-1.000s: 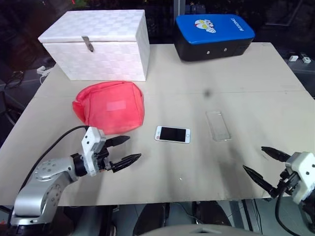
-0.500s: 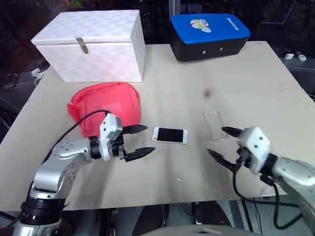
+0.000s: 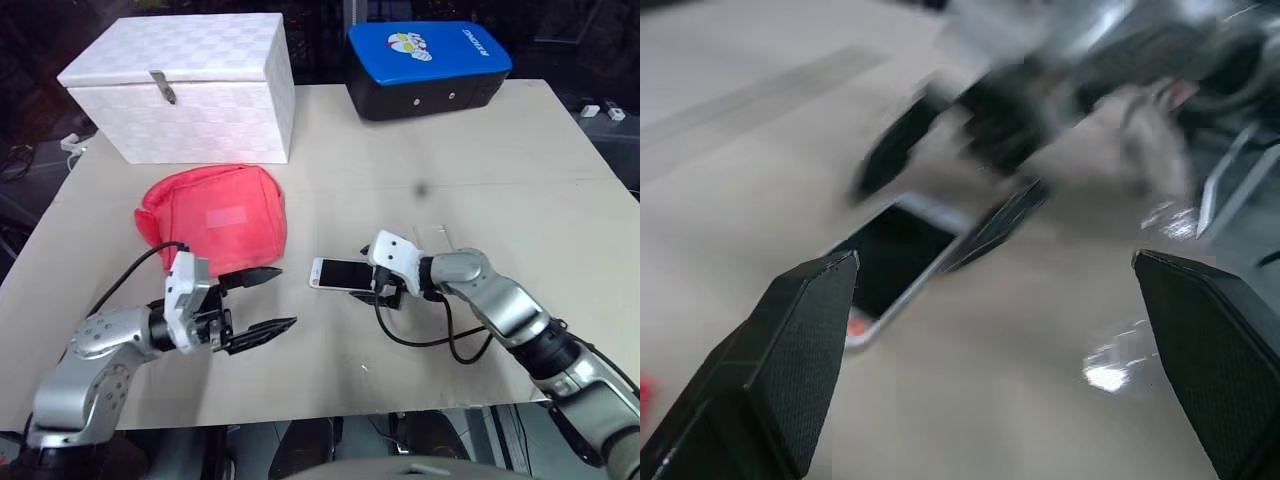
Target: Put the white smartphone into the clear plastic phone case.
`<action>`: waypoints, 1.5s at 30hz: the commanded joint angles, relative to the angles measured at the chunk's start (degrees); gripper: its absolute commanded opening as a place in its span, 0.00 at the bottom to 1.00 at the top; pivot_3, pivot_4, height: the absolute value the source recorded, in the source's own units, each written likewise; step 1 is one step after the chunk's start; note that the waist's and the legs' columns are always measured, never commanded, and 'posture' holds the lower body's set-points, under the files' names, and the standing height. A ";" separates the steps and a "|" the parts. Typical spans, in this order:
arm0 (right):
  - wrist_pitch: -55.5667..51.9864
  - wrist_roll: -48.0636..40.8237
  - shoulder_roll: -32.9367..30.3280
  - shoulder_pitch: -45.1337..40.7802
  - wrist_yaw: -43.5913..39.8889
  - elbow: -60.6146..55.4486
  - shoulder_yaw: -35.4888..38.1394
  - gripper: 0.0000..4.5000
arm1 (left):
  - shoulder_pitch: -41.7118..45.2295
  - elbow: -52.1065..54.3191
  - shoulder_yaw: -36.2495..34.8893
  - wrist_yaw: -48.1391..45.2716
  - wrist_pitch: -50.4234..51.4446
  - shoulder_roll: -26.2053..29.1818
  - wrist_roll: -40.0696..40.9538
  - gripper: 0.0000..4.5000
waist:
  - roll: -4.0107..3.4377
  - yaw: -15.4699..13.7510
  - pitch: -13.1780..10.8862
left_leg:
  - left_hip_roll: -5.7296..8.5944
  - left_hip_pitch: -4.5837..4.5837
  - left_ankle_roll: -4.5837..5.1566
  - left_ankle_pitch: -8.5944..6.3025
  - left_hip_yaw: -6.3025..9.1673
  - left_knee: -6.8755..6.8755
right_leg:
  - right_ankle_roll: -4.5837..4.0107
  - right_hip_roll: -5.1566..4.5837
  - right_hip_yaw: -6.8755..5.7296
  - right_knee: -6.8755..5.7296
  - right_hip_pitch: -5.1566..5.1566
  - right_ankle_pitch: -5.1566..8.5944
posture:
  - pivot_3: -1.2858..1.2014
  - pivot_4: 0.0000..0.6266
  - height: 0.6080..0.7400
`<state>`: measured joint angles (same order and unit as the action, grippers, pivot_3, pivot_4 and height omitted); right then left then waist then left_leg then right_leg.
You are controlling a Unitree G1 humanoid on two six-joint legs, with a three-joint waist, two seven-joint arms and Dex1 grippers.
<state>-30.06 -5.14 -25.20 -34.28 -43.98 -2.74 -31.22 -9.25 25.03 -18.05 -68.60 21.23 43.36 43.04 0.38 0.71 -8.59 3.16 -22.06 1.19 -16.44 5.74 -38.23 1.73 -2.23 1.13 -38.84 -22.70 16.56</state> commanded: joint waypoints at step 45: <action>8.16 -3.01 -22.42 44.35 -6.78 -24.79 30.09 0.87 | 27.39 -17.49 21.89 -4.52 -0.78 -2.67 -11.96 1.00 | -0.02 -0.16 0.00 | 0.02 0.15 0.05 -0.02 0.05 -0.08 | 0.02 0.02 -0.10 0.00 0.34 -0.01 | 0.52 0.24 1.00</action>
<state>-23.15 -8.69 -47.75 9.27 -50.62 -29.03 -0.13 15.77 8.25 1.96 -72.50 21.81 41.66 32.81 0.36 0.55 -8.59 3.19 -21.91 1.24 -16.46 5.80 -38.31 1.75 -2.22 1.03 -38.84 -22.37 16.55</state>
